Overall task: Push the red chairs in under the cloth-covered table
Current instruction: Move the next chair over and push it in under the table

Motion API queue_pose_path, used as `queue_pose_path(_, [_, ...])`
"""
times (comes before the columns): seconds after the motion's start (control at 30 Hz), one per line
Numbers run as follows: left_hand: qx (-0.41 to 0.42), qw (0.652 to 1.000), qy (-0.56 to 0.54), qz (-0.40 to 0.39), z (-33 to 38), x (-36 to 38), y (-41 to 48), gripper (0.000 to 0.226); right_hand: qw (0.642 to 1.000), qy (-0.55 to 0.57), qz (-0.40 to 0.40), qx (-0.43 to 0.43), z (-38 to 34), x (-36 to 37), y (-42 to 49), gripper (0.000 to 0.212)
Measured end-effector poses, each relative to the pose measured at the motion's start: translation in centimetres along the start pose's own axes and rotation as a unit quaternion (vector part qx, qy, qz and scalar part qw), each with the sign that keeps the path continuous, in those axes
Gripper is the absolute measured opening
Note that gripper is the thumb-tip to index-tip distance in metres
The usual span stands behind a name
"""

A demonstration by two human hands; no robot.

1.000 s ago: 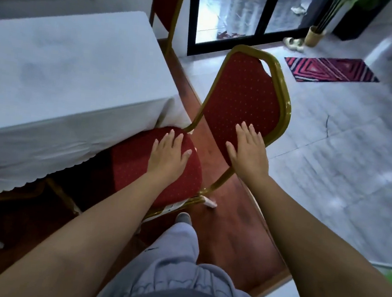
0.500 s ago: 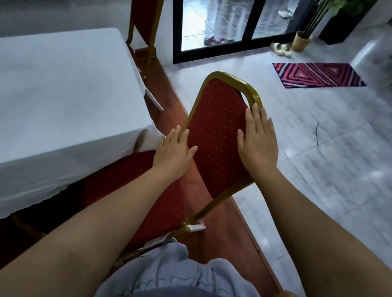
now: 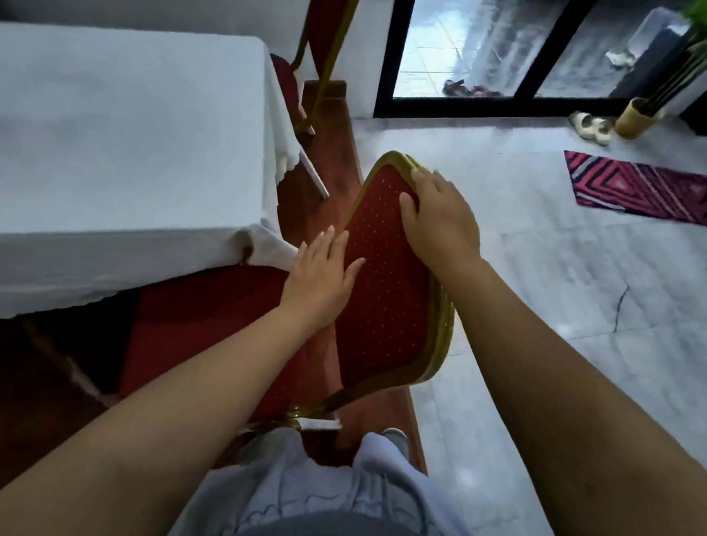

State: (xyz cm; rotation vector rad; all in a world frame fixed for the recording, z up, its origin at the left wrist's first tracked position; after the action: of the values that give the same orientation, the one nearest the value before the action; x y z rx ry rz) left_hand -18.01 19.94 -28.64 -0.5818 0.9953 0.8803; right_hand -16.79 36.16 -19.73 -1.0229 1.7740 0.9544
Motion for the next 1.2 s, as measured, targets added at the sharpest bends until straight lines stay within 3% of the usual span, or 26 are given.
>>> queue_pose_path(0.2, [-0.067,0.994,-0.077,0.037,5.6,2.0,-1.8,0.067,0.975,0.181,-0.122,-0.045,3.5,1.0,2.4,0.045])
queue_pose_path(0.33, [-0.026,0.985,-0.154,0.07,10.0,2.4,-3.9,0.069,0.963,0.208,-0.155,-0.076,4.3,1.4,2.8,0.046])
queue_pose_path(0.47, [-0.006,0.984,-0.164,0.069,12.9,3.1,-4.4,0.082,0.957,0.214,-0.169,-0.095,4.4,1.4,3.0,0.047])
queue_pose_path(0.77, [0.021,0.994,-0.032,0.101,13.0,3.3,-5.2,0.085,0.954,0.214,-0.165,-0.132,4.0,1.1,2.5,0.049])
queue_pose_path(1.2, [0.063,0.984,0.116,0.12,10.1,2.0,-13.3,0.069,0.922,0.221,-0.132,-0.289,0.2,0.7,-3.3,0.044])
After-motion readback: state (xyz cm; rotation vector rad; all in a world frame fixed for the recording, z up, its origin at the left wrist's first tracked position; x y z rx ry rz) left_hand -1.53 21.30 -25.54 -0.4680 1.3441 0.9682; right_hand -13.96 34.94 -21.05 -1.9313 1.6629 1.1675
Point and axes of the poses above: each hand's wrist, its own y-axis towards the middle knuckle, its own x-axis out of the palm, z = x × y, the point moved 6 cm from there along y, towards the middle knuckle, and after that the axes turned 2 degrees about x, right-handed, at the moved point
